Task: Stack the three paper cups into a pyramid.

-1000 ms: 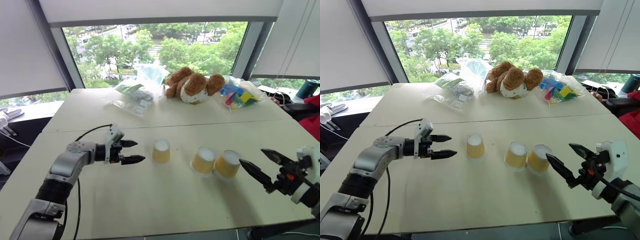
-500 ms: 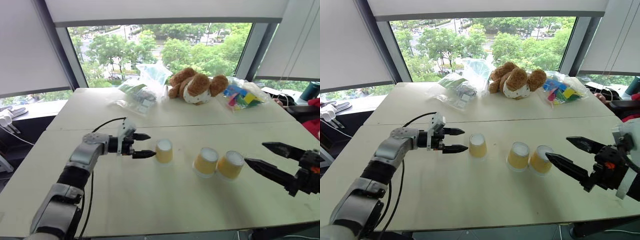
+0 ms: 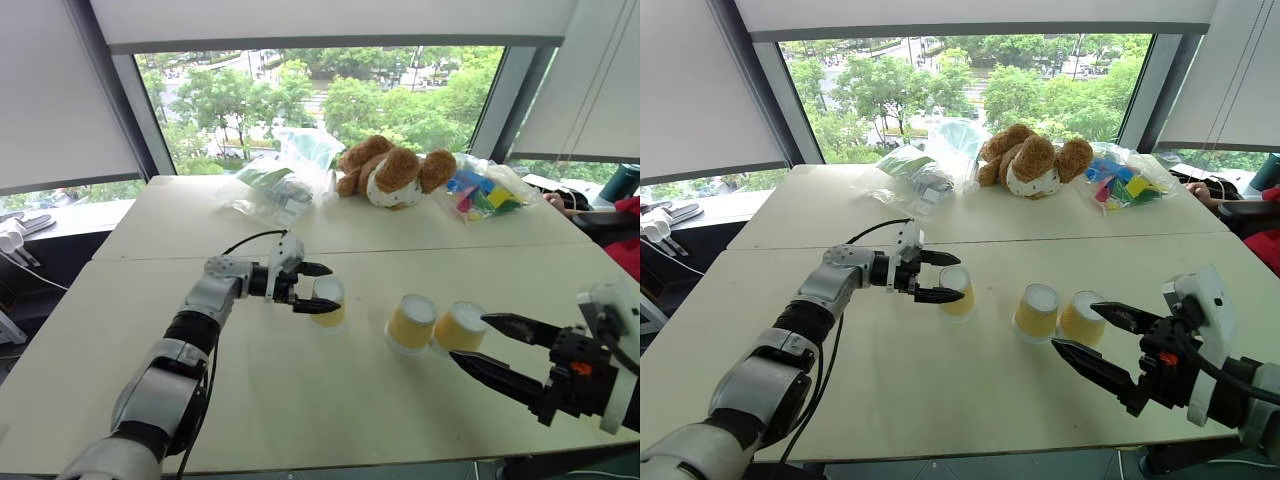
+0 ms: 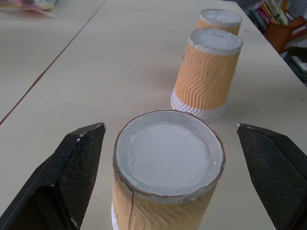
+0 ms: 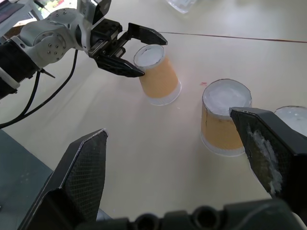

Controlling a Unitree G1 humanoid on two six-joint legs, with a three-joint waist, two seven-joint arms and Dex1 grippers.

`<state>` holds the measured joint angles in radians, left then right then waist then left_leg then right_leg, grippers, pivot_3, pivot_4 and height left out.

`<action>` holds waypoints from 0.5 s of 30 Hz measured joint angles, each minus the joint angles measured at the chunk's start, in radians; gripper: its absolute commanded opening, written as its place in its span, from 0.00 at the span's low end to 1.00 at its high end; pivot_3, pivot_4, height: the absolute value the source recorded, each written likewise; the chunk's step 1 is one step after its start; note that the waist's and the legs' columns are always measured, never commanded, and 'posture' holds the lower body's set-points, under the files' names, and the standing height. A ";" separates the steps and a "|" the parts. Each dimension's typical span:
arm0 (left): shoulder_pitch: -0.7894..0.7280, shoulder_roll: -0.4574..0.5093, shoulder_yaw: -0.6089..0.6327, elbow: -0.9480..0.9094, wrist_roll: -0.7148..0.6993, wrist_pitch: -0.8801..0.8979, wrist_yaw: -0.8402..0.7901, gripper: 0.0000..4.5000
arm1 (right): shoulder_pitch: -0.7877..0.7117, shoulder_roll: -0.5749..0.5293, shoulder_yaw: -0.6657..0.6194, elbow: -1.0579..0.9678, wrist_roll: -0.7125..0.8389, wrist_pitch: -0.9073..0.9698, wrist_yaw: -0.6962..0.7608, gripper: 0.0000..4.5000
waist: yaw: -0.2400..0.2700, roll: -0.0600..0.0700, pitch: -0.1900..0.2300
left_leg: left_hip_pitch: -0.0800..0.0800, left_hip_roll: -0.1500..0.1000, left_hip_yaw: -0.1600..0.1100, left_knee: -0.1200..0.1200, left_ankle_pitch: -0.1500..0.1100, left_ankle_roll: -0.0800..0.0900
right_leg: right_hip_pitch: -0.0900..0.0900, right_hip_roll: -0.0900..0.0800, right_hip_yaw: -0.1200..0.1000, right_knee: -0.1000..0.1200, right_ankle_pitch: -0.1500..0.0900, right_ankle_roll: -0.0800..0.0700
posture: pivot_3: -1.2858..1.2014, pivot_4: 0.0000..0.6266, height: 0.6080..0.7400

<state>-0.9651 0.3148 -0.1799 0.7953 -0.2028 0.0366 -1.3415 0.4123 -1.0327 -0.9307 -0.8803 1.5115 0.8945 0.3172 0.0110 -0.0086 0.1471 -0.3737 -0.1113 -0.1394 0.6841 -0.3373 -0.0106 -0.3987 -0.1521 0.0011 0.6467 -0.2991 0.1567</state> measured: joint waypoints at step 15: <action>-0.282 0.021 0.073 0.231 0.016 -0.024 -0.060 0.53 | 0.018 0.005 0.011 0.014 -0.027 -0.031 -0.007 1.00 | -0.001 -0.005 0.003 | -0.001 -0.001 -0.001 0.001 0.000 0.000 | 0.001 0.000 -0.003 0.001 0.000 0.000 | 0.52 0.24 1.00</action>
<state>-1.2474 0.3357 -0.1072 1.0259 -0.1870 0.0126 -1.4011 0.4298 -1.0277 -0.9201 -0.8658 1.4849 0.8631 0.3097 0.0103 -0.0140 0.1501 -0.3743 -0.1119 -0.1399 0.6855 -0.3373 -0.0105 -0.3976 -0.1518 -0.0020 0.6472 -0.2991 0.1568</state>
